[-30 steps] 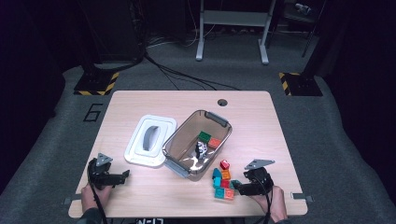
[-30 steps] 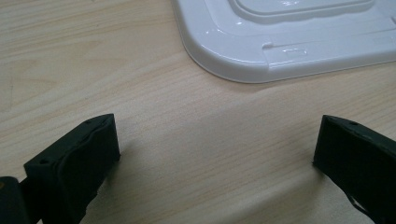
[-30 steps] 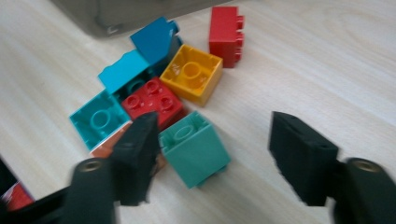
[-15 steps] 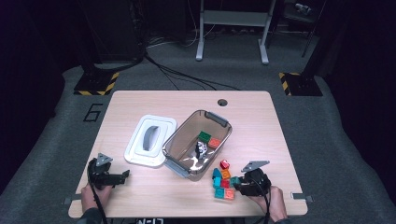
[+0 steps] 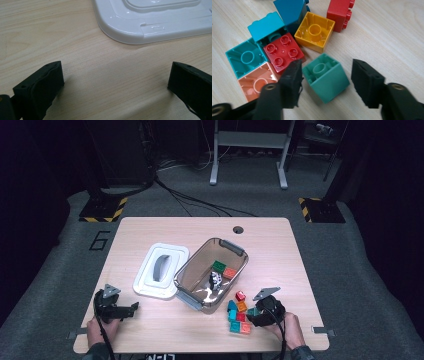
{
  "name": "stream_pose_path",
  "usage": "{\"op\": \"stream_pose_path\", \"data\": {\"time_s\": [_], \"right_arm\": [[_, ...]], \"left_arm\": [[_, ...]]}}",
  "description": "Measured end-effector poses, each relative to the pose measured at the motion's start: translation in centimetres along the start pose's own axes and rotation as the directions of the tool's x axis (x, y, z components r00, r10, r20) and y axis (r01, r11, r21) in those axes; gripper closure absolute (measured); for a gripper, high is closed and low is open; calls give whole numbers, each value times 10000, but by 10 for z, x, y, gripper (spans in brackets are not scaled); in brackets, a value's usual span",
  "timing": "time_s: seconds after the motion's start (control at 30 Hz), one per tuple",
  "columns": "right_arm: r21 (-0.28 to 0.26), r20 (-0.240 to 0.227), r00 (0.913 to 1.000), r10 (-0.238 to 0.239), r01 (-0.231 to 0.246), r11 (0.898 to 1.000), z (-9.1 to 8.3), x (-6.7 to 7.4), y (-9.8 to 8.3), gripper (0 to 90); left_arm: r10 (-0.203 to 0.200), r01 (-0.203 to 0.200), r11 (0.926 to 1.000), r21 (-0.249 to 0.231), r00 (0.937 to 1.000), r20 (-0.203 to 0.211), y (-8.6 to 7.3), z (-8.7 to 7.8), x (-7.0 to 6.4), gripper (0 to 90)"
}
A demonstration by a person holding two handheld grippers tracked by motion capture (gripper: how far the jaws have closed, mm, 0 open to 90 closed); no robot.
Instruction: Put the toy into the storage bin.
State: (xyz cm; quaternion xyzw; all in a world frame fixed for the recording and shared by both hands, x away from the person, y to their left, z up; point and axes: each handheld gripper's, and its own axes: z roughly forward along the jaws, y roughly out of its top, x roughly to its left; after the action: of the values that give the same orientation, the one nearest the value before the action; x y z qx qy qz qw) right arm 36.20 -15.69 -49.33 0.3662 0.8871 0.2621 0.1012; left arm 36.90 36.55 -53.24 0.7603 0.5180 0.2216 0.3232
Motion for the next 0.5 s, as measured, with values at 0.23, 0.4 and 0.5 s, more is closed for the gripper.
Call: {"op": "stream_pose_path", "data": {"time_s": [0.23, 0.4, 0.5], "right_arm": [[48, -13, 9992, 391, -391, 9992, 0, -4, -6, 561], [-138, -2, 9971, 767, -767, 9970, -2, -6, -9, 556], [-341, -111, 9964, 838, -841, 9959, -3, -5, -8, 534]], "left_arm": [[23, -24, 10000, 88, 10000, 66, 0, -1, 0, 0], [18, -18, 10000, 39, 10000, 27, 0, 0, 0, 0], [17, -17, 10000, 17, 10000, -1, 0, 0, 0, 0]]}}
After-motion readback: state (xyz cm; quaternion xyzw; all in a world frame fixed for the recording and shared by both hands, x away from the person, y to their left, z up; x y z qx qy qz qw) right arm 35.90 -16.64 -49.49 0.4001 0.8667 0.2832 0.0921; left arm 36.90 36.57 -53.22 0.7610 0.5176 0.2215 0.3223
